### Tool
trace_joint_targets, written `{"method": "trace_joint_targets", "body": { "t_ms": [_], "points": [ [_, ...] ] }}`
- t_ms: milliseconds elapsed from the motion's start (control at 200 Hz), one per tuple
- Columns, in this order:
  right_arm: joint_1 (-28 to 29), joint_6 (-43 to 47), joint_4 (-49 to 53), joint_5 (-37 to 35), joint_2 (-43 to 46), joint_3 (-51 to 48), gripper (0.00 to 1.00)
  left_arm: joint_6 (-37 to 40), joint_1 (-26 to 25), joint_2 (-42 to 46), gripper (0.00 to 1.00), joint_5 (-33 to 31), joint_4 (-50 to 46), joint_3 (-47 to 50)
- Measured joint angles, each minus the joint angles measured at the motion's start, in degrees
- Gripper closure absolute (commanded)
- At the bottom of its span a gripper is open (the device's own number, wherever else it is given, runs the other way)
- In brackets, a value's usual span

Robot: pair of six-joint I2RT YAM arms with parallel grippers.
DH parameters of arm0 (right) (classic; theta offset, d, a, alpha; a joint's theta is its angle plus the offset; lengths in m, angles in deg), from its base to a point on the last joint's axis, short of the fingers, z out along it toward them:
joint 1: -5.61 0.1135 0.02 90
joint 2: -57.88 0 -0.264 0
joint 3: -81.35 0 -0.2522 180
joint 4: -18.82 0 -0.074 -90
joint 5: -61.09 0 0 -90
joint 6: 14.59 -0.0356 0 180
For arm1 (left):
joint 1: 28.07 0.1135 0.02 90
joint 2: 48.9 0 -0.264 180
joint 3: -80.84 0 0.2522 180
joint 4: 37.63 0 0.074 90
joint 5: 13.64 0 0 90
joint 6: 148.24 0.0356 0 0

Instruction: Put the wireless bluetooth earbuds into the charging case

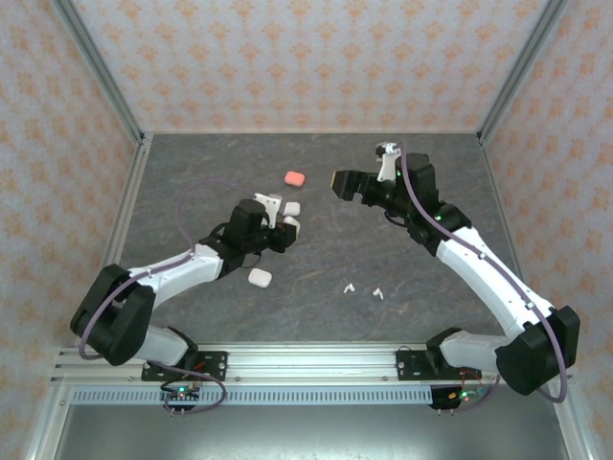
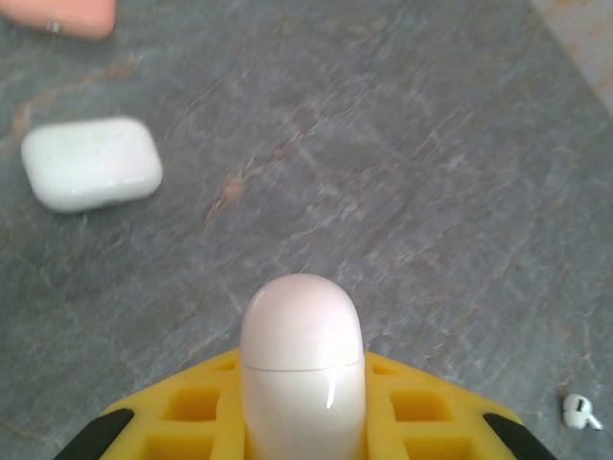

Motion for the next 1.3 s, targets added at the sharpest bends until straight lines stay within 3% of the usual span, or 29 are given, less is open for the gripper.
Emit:
{"method": "trace_joint_targets", "body": {
  "t_ms": [275, 405, 661, 751, 1171, 1301],
  "points": [
    [0.00, 0.22, 0.42, -1.11, 2.08, -0.09, 0.01, -3.56, 0.00, -7.21, 1.00, -0.50, -0.68, -1.90],
    [0.00, 0.63, 0.83, -1.40, 2.08, -0.09, 0.01, -4.92, 0.26, -11.17, 0.95, -0.22, -0.68, -2.86],
    [0.00, 1.68, 2.27, -2.10, 2.10, -0.09, 0.01, -5.57, 0.26, -14.78, 0.76, -0.17, -0.68, -4.44],
    [0.00, 2.01, 2.69, -2.32, 2.10, -0.09, 0.01, -5.60, 0.37, -15.04, 0.62, -0.15, -0.68, -4.48],
    [0.00, 3.67, 3.67, -2.32, 2.10, -0.09, 0.01, -5.75, 3.93, -15.06, 0.51, 0.07, -0.63, -4.35],
    [0.00, 3.85, 3.21, -2.34, 2.10, -0.63, 0.01, -4.72, 4.85, -10.54, 0.45, -0.31, -1.09, -3.32]
  ]
}}
